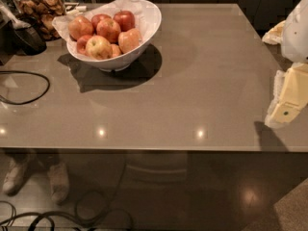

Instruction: Pick apple from white bowl

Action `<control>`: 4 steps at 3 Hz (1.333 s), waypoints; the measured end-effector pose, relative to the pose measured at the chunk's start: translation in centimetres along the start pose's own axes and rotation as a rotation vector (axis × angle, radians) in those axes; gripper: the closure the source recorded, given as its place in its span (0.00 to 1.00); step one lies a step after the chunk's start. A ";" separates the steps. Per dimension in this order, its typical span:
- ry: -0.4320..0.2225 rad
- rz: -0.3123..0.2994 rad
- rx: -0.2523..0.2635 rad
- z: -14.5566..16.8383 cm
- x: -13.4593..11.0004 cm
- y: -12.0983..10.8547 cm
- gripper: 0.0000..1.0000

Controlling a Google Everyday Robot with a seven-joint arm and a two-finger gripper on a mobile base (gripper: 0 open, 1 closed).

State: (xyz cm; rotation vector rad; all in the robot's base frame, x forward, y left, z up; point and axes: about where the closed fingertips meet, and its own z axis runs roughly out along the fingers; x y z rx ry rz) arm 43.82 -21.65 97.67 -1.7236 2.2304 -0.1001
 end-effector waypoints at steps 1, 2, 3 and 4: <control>0.000 0.000 0.000 0.0 0.0 0.0 0.00; -0.018 -0.024 -0.003 -0.8 -1.9 -2.0 0.00; -0.058 -0.144 0.038 -2.8 -8.5 -6.5 0.00; -0.075 -0.131 0.048 -2.6 -8.7 -6.8 0.00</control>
Offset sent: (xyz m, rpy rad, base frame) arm 0.0759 0.0418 0.0623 0.0389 0.0046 0.1091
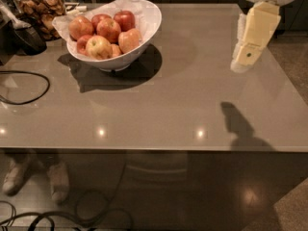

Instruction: Pick apple from white bowl

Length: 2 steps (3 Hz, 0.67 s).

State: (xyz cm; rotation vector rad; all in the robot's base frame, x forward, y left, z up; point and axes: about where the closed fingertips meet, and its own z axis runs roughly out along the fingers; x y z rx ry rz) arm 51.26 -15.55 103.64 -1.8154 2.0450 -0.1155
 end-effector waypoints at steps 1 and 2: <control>-0.078 0.041 -0.034 1.2 -2.3 -1.7 0.00; -0.130 0.056 -0.038 1.5 -5.4 -4.5 0.00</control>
Offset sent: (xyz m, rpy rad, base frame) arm 0.0769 0.0775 0.0317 0.1757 0.0851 0.0146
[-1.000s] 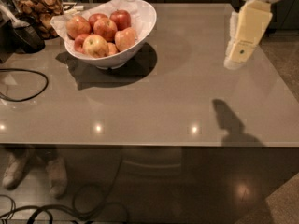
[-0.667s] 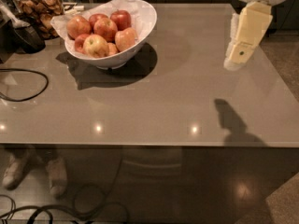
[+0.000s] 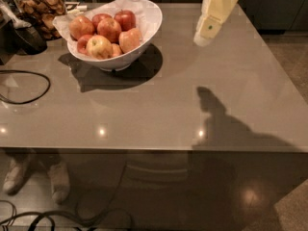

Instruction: Pick apple from white bowl

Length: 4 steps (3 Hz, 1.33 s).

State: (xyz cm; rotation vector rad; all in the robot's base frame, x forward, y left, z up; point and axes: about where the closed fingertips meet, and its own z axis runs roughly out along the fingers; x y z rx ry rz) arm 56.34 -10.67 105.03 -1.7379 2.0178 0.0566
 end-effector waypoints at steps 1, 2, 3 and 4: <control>-0.034 -0.071 0.020 1.2 -3.9 -2.1 0.00; -0.052 -0.074 0.040 1.2 -4.6 -2.6 0.00; -0.089 -0.040 0.001 3.5 -6.8 -4.0 0.00; -0.115 -0.031 -0.019 5.7 -9.1 -6.1 0.07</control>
Offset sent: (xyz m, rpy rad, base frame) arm 0.0241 0.0319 0.0088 0.0075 -0.0429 0.0573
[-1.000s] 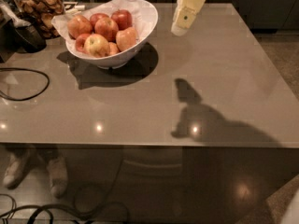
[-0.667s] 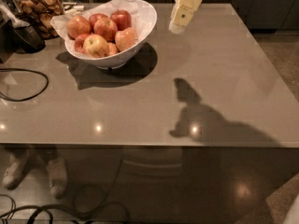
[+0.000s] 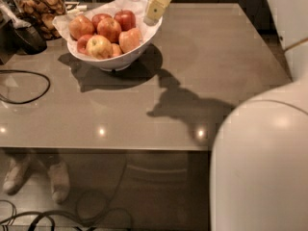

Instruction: Pick apple from white bowl

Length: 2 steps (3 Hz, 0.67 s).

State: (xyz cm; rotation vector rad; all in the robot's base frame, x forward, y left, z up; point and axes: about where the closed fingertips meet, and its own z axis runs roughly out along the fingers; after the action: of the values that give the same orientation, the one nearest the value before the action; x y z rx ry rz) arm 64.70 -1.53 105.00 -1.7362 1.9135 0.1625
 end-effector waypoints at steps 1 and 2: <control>-0.001 0.024 -0.006 2.4 -0.6 -2.1 0.24; 0.000 0.040 -0.010 4.2 -0.8 -3.4 0.24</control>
Offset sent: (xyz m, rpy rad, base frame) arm 0.0640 0.0062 -0.0194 -0.0508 0.1309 -0.0241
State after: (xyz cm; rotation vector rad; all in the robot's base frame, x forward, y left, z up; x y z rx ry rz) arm 69.24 0.46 102.71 -1.7046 1.9521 0.1864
